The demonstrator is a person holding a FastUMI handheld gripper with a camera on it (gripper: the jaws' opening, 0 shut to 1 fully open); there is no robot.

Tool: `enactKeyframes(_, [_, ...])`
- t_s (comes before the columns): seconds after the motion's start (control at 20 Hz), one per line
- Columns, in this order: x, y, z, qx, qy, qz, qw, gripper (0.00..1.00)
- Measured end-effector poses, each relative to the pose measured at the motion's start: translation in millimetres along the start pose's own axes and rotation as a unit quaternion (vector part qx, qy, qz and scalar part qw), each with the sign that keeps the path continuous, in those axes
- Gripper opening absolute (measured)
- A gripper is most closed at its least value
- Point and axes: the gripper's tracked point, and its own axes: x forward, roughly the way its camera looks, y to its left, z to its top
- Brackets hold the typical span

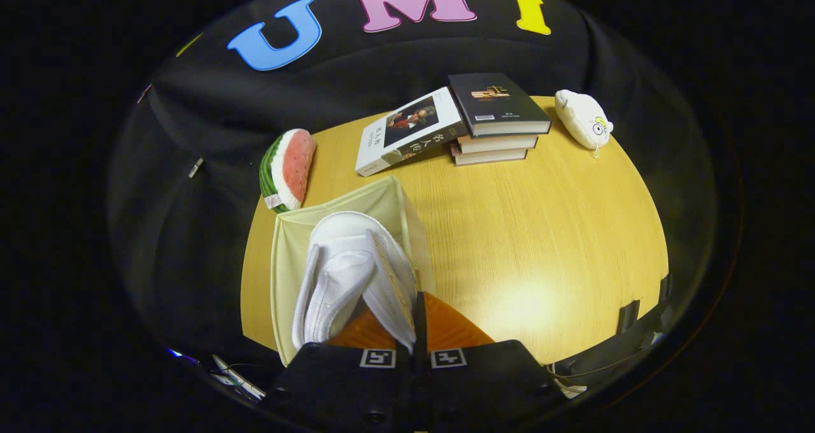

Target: Open the storage box then place both shoes into the box .Put the left shoe in first, then the right shoe, with the right side of both shoes facing outward in a uniform manner.

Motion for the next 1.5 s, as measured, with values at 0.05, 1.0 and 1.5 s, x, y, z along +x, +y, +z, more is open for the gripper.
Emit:
enactKeyframes(0.05, [7.0, 2.3, -1.7, 0.000, 0.005, -0.011, 1.000, 0.05])
enactKeyframes(1.0, [18.6, 32.8, 22.9, -0.084, -0.118, -0.044, 0.989, 0.94])
enactKeyframes(1.5, [10.2, 24.5, 25.8, -0.063, -0.135, 0.000, 0.989, 0.99])
